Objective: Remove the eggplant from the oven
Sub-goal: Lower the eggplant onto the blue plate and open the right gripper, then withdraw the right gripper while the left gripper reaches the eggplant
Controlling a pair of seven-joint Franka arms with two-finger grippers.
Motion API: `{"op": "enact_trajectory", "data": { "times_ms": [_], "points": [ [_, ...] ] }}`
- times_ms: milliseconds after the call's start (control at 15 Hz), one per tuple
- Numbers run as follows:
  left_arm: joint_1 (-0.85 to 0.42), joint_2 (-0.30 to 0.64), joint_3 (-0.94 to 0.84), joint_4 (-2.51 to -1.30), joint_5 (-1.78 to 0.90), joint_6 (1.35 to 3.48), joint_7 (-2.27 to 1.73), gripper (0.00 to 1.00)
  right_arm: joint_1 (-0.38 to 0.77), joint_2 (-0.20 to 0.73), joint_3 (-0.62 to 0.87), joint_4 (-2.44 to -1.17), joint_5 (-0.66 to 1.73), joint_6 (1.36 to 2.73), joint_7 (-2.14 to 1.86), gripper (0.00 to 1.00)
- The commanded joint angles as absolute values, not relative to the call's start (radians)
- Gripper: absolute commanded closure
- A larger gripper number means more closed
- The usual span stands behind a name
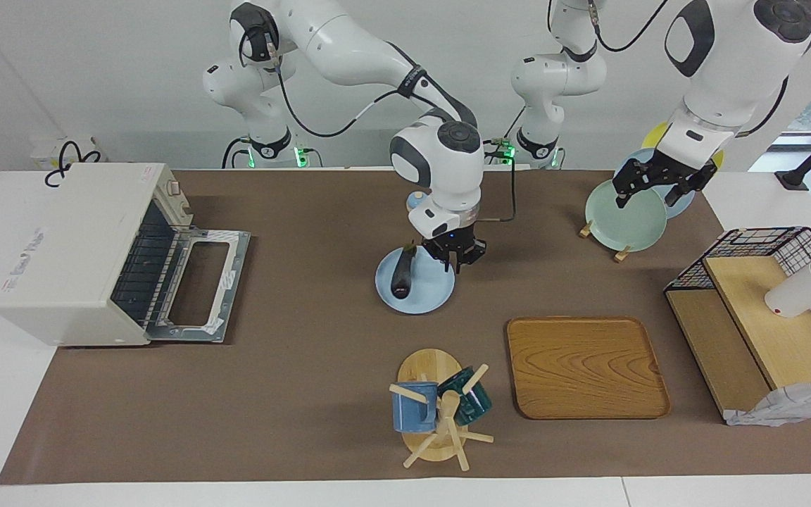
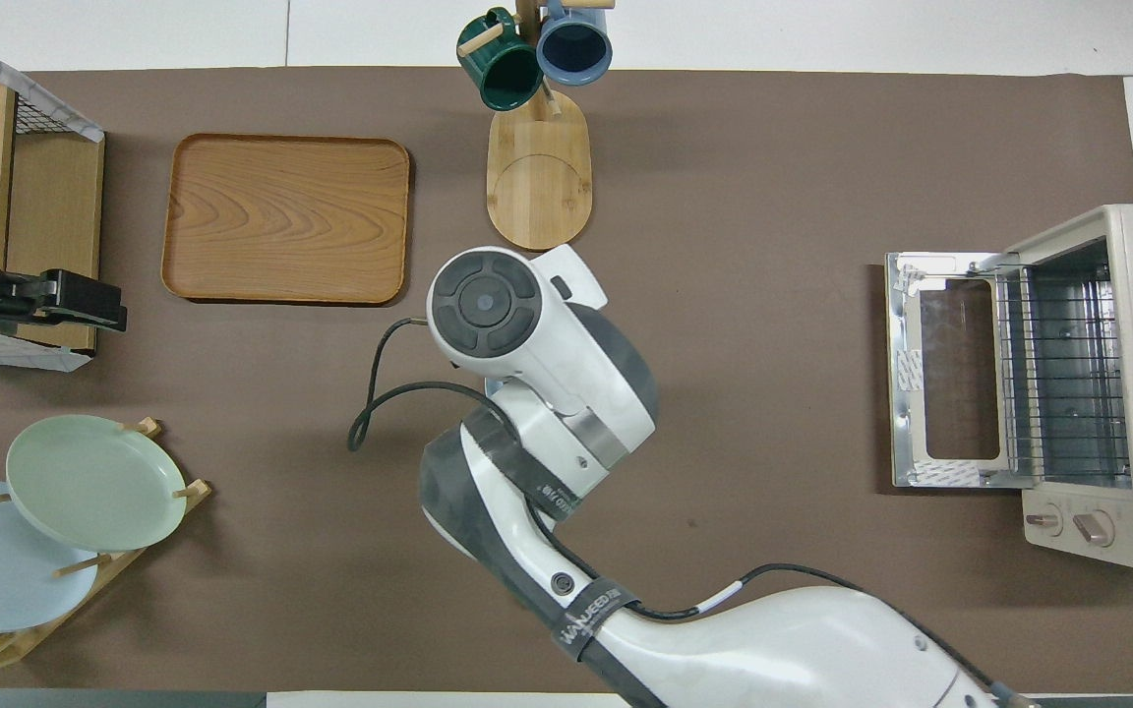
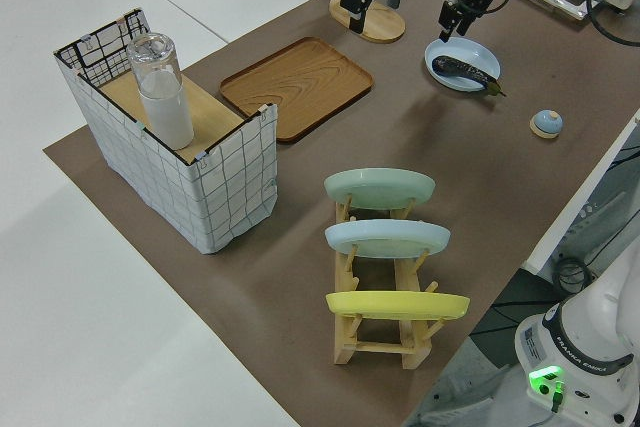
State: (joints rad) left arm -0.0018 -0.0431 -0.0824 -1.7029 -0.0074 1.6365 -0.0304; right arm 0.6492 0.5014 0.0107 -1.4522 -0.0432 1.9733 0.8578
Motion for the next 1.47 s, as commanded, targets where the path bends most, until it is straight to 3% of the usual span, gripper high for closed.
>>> {"op": "enact_trajectory", "data": {
  "times_ms": [0, 67, 200, 467, 800, 1200, 1400],
  "points": [
    [0.012, -0.057, -0.089, -1.703, -0.014, 1.623, -0.023, 0.00, 0.530, 0.410, 0.020, -1.495, -0.110, 1.809, 0.703, 0.86],
    [0.012, -0.057, -0.089, -1.703, -0.014, 1.623, -0.021, 0.00, 0.490, 0.381, 0.021, -1.535, -0.147, 1.780, 0.660, 1.00],
    [0.012, -0.057, -0.089, -1.703, -0.014, 1.623, -0.021, 0.00, 0.407, 0.287, 0.021, -1.682, -0.173, 1.795, 0.544, 1.00],
    [-0.002, -0.057, -0.097, -1.703, -0.014, 1.621, -0.026, 0.00, 0.284, 0.221, 0.021, -1.852, -0.179, 1.839, 0.529, 1.00],
    [-0.002, -0.078, -0.100, -1.707, -0.014, 1.614, -0.023, 0.00, 0.132, 0.155, 0.021, -2.160, -0.268, 2.175, 0.523, 1.00],
    [-0.038, -0.098, -0.101, -1.758, -0.017, 1.653, -0.031, 0.00, 0.074, 0.176, 0.021, -2.178, -0.294, 2.195, 0.505, 1.00],
    [-0.107, -0.078, -0.101, -1.770, -0.058, 1.698, -0.150, 0.00, 0.072, 0.173, 0.021, -2.161, -0.477, 2.154, 0.418, 1.00]
  ]
}}
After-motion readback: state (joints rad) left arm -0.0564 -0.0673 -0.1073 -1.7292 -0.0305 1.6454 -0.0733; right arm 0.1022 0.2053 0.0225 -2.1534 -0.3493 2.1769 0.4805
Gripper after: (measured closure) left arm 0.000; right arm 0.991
